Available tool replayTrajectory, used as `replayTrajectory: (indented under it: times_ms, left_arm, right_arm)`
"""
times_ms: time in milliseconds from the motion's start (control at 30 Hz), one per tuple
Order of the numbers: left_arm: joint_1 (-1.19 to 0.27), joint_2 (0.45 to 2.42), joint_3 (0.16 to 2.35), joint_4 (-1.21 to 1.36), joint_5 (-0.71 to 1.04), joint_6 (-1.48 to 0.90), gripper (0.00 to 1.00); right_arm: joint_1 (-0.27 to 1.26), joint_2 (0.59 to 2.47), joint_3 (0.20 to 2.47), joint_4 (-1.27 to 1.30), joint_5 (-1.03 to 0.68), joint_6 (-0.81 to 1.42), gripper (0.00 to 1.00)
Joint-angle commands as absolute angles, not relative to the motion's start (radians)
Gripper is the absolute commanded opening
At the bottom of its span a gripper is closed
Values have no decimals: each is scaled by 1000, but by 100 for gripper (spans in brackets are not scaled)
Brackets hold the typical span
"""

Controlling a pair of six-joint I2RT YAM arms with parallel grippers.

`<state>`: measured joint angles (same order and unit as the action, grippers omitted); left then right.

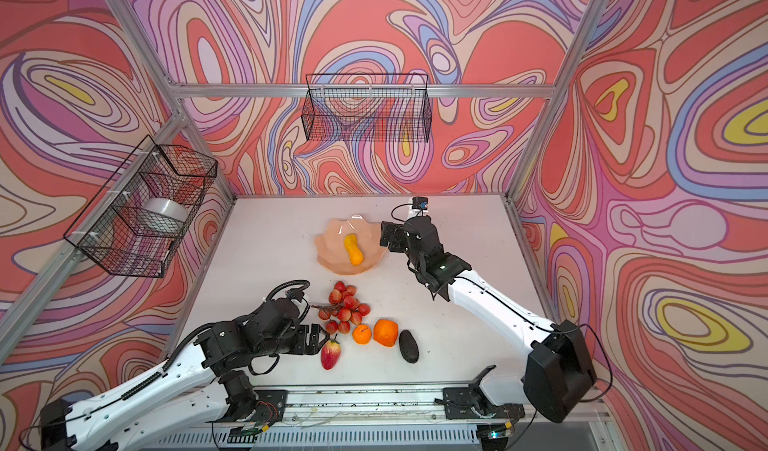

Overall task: Place and organize the fake fruits in the fruit bowl
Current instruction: 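Grasp the red-yellow peach with the left gripper and lift it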

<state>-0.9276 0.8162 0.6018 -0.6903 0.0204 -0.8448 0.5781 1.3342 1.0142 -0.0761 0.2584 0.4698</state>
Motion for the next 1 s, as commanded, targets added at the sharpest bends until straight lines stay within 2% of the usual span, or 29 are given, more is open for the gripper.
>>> replayTrajectory:
  times_ms: [0,233,333,400,567,633,733,867,967]
  left_arm:
    - [-990,897,569,-648,-24,-951,90]
    - [-1009,1100,582,-538,24,-907,91]
    - [-1009,1154,583,-516,42,-899,88]
    - [-1010,1181,580,-509,50,-897,82]
    - [-1009,1214,552,-483,55,-897,58]
    - [-1009,1200,551,-484,62,-892,48]
    - [-1009,1126,555,-523,56,-870,41]
    - [-1009,964,600,-660,17,-833,39]
    - [-1009,842,712,-775,-74,-788,40]
  right_arm:
    - [568,1275,979,-91,308,512,98]
    - [563,1245,968,-121,323,509,98]
    - [560,1237,962,-130,327,508,98]
    - [558,1230,957,-130,331,509,98]
    - [557,1223,948,-131,339,505,98]
    - [555,1225,948,-131,339,502,98]
    - [555,1228,946,-131,345,503,98]
    - [555,1234,940,-128,352,508,98]
    - [554,1239,937,-126,353,508,98]
